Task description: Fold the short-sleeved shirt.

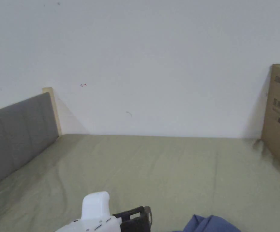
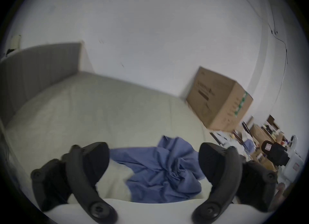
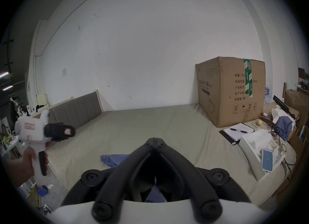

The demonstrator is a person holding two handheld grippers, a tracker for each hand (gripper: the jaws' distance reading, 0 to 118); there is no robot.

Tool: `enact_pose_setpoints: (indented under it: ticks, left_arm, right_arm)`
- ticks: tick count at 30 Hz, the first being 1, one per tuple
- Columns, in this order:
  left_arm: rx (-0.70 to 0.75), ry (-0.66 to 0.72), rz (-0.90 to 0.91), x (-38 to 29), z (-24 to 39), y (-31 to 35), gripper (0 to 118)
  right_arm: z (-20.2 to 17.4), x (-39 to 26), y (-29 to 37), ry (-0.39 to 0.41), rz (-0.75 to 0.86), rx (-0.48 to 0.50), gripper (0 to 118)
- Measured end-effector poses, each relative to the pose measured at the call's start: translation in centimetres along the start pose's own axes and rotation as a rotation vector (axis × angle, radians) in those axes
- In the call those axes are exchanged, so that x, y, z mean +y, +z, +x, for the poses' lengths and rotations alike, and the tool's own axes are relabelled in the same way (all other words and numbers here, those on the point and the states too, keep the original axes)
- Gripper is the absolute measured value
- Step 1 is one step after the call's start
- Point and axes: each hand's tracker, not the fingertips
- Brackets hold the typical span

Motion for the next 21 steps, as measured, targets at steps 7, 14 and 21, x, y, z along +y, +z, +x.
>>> enact_pose_setpoints:
  ticks: [7, 14, 21]
  left_arm:
    - [0.175, -0.079, 0.123, -3.0, -0.9, 5.7, 0]
    - [0.084, -0.099, 0.008, 1.6, -2.0, 1.0, 0]
    - [0.152, 0.037, -0.583, 1.2, -7.4, -16.9, 1]
  right_arm:
    - [-2.3, 0.1, -0.2, 0.025, 0.07, 0.018, 0]
    - [-2.9, 0.3, -1.3, 0.043, 0.058, 0.042, 0]
    - [-1.9, -1.0, -3.8, 0.094, -0.032, 0.041, 0]
